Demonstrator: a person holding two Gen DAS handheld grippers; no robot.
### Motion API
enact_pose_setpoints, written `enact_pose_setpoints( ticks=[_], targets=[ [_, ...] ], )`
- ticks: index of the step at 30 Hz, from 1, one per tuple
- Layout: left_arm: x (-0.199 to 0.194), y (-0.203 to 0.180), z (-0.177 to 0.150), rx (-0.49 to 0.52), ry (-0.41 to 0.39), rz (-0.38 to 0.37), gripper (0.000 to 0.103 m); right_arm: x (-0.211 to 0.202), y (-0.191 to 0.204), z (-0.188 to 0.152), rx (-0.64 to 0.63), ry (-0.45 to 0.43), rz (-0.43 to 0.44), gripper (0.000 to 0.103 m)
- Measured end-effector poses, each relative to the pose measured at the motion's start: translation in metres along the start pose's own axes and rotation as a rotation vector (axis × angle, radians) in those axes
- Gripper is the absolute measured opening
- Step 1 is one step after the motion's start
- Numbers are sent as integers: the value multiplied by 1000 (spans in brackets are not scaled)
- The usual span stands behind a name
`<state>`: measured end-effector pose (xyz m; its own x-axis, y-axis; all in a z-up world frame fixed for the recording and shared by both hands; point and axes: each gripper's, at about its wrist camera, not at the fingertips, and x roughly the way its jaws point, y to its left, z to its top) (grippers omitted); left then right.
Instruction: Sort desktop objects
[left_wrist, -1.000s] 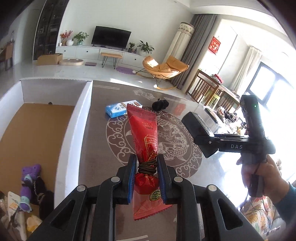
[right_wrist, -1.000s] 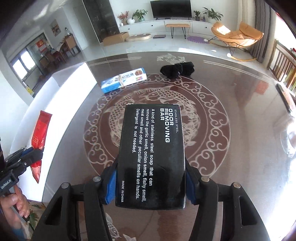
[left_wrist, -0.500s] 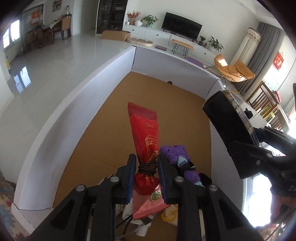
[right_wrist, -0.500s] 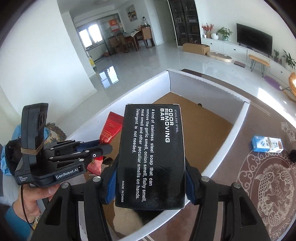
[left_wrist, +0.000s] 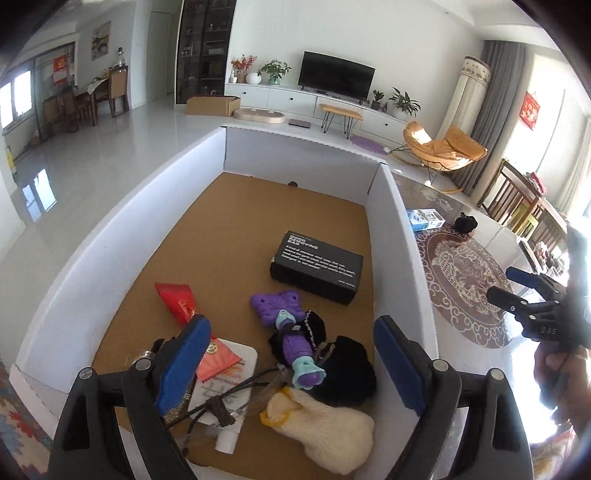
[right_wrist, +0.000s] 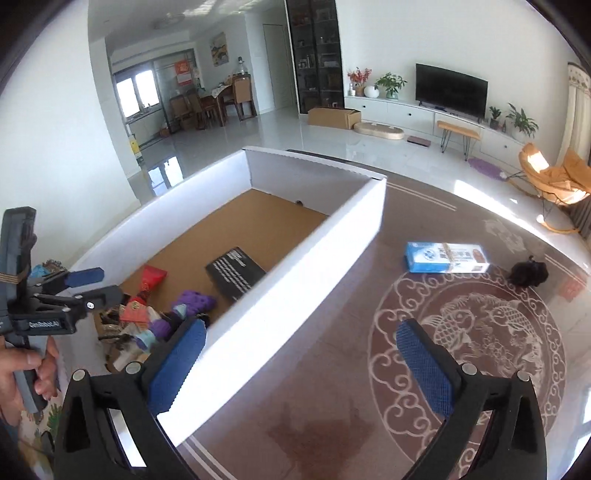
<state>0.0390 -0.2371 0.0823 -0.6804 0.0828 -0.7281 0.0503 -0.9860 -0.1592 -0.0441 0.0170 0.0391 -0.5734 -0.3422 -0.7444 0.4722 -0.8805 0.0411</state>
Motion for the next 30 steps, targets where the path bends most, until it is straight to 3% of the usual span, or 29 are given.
enact_pose_setpoints(
  ticks=[5, 9, 11, 16, 21, 23, 27, 30],
  targets=[
    [-30, -86, -7, 147, -50, -147, 90, 5, -120, -80, 98, 118, -236, 103],
    [-31, -160, -22, 247, -11, -297, 95, -8, -173, -121, 188, 126, -310, 103],
    [-14, -191, -33, 288, 27, -332, 98, -12, -186, -133, 215, 125, -330, 103],
    [63, -244, -63, 363, 140, -269, 98, -13, -194, -144, 267, 100, -321, 103],
    [128, -253, -76, 357, 219, -185, 98, -11, -194, -144, 271, 102, -321, 103],
    [132, -256, -73, 368, 184, -180, 98, -10, -199, -147, 302, 102, -295, 103],
    [145, -272, -72, 455, 192, -131, 103, -9, -199, -147, 301, 104, -302, 103],
    [149, -271, -69, 455, 176, -157, 103, -9, -199, -147, 301, 103, -302, 103]
  ],
)
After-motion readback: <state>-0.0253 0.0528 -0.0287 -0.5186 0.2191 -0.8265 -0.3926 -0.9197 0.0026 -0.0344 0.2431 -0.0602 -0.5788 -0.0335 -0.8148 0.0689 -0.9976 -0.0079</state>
